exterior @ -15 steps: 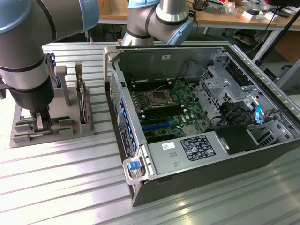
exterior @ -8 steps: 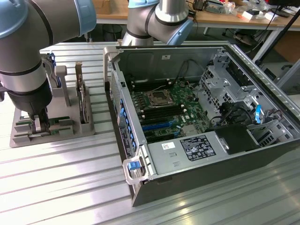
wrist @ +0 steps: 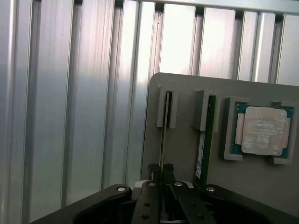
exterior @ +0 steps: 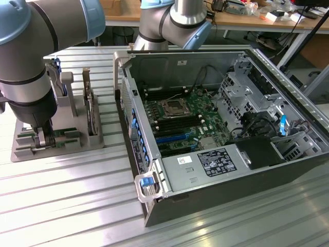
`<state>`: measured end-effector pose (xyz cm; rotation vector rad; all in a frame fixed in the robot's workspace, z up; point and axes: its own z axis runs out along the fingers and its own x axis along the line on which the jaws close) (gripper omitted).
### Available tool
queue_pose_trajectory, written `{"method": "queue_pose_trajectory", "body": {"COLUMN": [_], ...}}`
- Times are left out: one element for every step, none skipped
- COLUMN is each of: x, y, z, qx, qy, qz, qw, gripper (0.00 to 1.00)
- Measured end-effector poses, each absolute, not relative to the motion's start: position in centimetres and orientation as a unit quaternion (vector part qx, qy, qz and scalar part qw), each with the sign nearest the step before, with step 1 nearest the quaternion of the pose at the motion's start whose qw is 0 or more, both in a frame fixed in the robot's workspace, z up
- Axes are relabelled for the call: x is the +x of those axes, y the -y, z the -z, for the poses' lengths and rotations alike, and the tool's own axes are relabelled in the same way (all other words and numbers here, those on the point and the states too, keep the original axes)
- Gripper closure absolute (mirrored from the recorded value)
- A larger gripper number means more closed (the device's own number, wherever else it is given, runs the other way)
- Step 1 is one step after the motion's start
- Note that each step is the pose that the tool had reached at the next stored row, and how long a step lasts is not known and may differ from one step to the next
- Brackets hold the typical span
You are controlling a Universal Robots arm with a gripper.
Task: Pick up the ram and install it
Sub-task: 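Pick up the ram and move it above insertion slot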
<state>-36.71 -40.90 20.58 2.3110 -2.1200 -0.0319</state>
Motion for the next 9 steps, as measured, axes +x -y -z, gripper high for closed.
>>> {"method": "queue_pose_trajectory", "body": {"x": [-36.71,-36.71,-36.71,-36.71,-36.71,-36.71,-36.71,-36.71,-36.71], "y": [40.9,40.9,40.9,40.9,40.9,40.9,40.9,40.9,40.9], "z": [-20.58,-20.58,-20.58,-20.58,-20.58,-20.58,-20.65,-20.84,-20.97], "qx": [0.737,0.737,0.737,0.737,0.737,0.737,0.737,0.737,0.737], "qy": [0.676,0.676,0.676,0.676,0.676,0.676,0.676,0.676,0.676], "qz": [0.01,0.01,0.01,0.01,0.01,0.01,0.01,0.01,0.01], "qw": [0.003,0.003,0.003,0.003,0.003,0.003,0.003,0.003,0.003], "gripper": [0.87,0.87,0.87,0.87,0.87,0.87,0.87,0.87,0.87]}}
